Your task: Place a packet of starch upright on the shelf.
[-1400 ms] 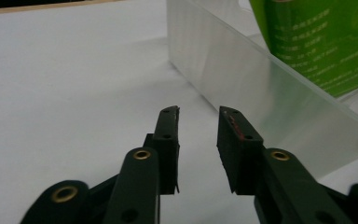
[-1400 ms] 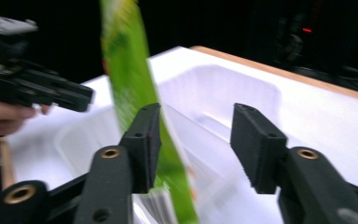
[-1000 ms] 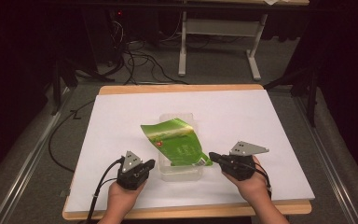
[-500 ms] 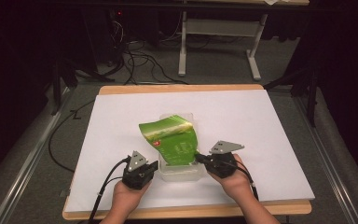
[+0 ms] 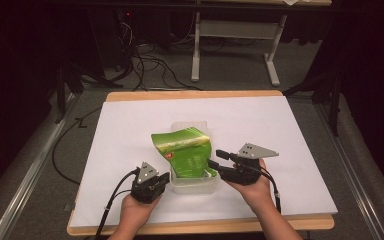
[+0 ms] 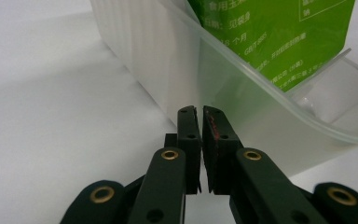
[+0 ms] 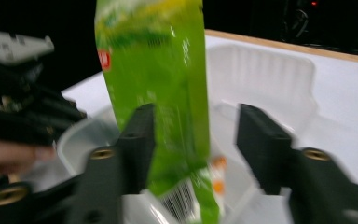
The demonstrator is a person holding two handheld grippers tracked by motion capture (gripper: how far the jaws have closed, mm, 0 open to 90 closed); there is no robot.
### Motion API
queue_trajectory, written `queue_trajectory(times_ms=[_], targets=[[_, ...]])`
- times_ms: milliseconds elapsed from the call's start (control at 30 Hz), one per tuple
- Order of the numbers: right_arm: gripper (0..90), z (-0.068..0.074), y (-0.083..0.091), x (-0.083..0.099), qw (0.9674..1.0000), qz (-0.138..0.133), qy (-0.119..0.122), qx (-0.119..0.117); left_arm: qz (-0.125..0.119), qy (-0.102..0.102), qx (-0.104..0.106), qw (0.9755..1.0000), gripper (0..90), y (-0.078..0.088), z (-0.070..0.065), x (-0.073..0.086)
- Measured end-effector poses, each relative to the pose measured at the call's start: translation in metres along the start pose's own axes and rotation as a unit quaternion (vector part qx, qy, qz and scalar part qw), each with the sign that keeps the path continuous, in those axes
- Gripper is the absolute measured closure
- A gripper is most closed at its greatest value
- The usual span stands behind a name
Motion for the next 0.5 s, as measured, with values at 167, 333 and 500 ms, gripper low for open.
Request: queue_trajectory(times_ms=[167,333,500], targets=[[55.3,0.001,-0.034,0.008,0.9989,0.041,0.002,-0.023,0.001,-0.001,0.001,1.0000,85.8,0.000,0.000,0.001],[75.2,0.003,-0.038,0.023,0.9974,0.069,0.017,-0.013,0.001,-0.001,0.001,1.0000,85.4,0.000,0.000,0.001],[70.5,0.003,-0.033,0.026,0.9965,0.079,0.027,-0.002,-0.008,-0.005,-0.005,0.9999,81.5,0.006,0.003,-0.002]])
Point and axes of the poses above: each handheld gripper's, and its own axes: y roughly backward along the jaws, x roughly out of its underside, z roughly to its left, the point moved 2 cm from there along -y, roughly forward along the jaws, and after that the axes turned 2 degrees about x, right-handed, at the moved point
